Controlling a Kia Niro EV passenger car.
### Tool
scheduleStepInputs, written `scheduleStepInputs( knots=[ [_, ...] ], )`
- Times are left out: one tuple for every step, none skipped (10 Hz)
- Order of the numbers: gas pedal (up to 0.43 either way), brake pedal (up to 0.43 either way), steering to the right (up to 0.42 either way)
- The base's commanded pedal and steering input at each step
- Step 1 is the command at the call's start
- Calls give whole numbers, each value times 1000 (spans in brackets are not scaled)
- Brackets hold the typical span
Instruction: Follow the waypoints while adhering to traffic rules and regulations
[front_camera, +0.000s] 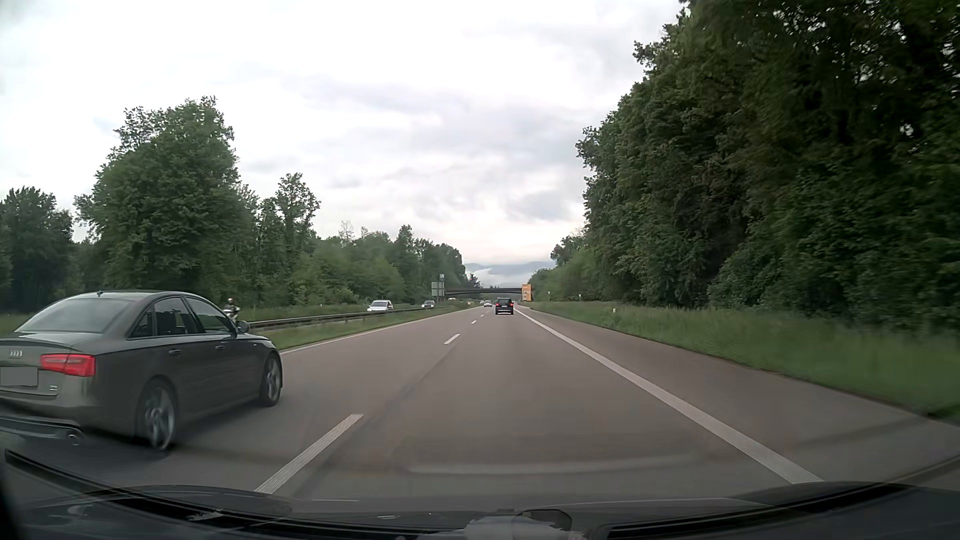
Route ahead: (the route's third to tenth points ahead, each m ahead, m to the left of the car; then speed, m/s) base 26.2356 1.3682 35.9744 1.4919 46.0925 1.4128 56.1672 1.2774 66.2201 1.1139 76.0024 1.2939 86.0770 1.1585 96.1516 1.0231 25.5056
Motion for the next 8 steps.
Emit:
scheduleStepInputs(
  knots=[
    [150,0,1],
    [150,0,1],
    [150,0,1],
    [150,0,1],
    [150,0,1],
    [150,0,1],
    [150,0,1],
    [150,0,1]
  ],
)
